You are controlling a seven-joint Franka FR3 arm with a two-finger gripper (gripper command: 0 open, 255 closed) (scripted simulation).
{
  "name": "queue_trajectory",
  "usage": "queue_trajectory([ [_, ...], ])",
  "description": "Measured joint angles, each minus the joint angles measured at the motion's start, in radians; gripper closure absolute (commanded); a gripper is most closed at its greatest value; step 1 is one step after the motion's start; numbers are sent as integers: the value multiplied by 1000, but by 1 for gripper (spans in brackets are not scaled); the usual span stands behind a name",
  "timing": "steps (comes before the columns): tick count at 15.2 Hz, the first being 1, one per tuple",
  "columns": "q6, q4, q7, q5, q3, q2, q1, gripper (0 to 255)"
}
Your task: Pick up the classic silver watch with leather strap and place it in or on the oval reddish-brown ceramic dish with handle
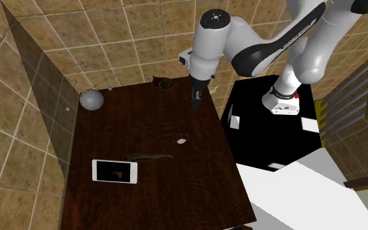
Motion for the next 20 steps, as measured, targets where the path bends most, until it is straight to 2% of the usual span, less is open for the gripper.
queue_trajectory([
  [4, -11, 125, 101, -119, 28, 168, 47, 0],
  [6, -17, 192, 158, -184, 30, 264, 90, 0],
  [13, -95, 467, 264, -338, -1, 545, 256, 0],
  [20, -43, 463, 285, -373, -21, 605, 274, 0],
])
